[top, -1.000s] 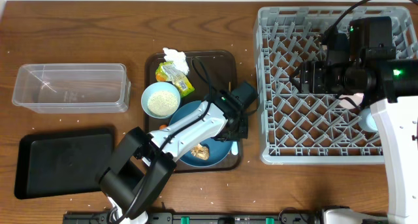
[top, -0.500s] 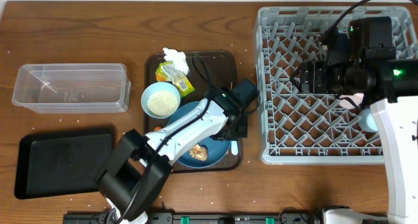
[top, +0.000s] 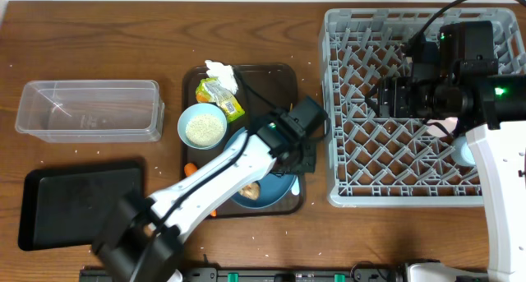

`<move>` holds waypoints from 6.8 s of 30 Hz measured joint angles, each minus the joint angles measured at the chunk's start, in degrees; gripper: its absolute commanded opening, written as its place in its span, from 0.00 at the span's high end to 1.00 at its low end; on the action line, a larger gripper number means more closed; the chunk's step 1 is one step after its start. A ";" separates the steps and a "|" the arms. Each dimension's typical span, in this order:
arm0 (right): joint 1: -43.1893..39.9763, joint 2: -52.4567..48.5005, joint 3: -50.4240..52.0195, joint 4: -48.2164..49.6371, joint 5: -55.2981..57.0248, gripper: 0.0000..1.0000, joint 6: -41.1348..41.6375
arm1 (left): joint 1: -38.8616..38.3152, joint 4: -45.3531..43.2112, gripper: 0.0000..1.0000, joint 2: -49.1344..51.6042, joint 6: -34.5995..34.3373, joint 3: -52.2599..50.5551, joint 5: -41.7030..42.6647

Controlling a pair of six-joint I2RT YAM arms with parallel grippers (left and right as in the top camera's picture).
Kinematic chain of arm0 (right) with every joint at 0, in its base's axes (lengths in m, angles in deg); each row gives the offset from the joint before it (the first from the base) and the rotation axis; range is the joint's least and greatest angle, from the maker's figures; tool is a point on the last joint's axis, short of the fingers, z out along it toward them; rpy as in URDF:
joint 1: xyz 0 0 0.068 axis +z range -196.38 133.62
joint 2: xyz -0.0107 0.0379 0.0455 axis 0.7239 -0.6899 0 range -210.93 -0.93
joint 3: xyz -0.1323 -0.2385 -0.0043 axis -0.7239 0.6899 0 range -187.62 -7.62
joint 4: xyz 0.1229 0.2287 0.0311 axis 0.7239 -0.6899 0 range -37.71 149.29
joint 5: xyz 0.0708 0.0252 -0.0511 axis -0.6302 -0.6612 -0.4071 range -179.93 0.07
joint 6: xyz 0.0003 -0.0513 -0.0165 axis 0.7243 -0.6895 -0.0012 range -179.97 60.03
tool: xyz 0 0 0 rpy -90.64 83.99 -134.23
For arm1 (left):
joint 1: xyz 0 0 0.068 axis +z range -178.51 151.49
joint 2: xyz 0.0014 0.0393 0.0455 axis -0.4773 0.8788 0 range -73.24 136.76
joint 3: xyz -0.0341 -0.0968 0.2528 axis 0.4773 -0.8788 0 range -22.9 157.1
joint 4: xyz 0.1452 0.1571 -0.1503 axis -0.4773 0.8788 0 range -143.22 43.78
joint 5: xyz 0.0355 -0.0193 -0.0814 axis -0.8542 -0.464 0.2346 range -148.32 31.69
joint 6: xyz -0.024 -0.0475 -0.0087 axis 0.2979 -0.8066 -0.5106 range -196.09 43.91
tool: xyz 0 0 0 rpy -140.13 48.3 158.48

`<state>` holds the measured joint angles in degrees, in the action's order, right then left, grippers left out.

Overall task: Sort waste into correct bins and load items into the dishwasher rack
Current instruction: 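Lift the blue plate and tip it over the clear plastic bin, then tilt the blue plate with the left gripper to drop the scrap onto the black tray, then carry the blue plate with the left gripper over to the dish rack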

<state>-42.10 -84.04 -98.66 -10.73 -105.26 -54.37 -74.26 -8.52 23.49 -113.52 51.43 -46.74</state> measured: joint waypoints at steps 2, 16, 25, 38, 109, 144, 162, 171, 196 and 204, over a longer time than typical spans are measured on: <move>0.00 0.00 0.00 0.04 0.00 0.25 0.00 | 0.00 -0.15 0.94 -2.34 0.00 0.00 -0.02; 0.00 0.00 0.02 0.09 0.00 0.25 0.00 | -0.02 4.63 0.94 -4.94 0.61 0.24 -5.01; 0.00 0.00 0.04 0.15 0.20 0.24 0.00 | 1.81 12.48 0.94 -11.69 2.62 6.10 -12.09; 0.00 0.00 0.04 -0.13 0.22 0.23 0.00 | 27.74 15.72 0.94 -33.90 3.69 6.71 -14.16; 0.00 0.00 0.04 -0.87 0.39 0.18 0.00 | 70.27 0.98 0.94 -46.77 23.96 -15.52 15.30; 0.00 0.00 0.04 -1.09 0.39 0.15 0.00 | 97.98 -1.51 0.94 -49.27 17.94 -15.52 53.40; 0.00 0.00 0.04 -1.36 0.39 0.14 0.00 | 123.58 2.29 0.94 -49.27 21.03 -15.52 74.97; 0.00 0.00 0.04 -1.38 0.39 0.14 0.00 | 125.13 7.61 0.94 -49.27 28.37 -15.52 75.56; -0.74 0.00 0.07 3.02 0.28 0.15 3.28 | 60.02 -12.96 0.94 -47.84 26.97 -15.37 46.18; -10.60 0.42 0.11 3.37 -0.57 0.12 5.14 | 39.32 -39.93 0.94 -36.74 14.21 -15.13 39.10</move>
<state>-52.70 -83.63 -98.55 -7.36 -105.83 -49.23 -34.94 -48.45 -13.25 -99.32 36.30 -7.64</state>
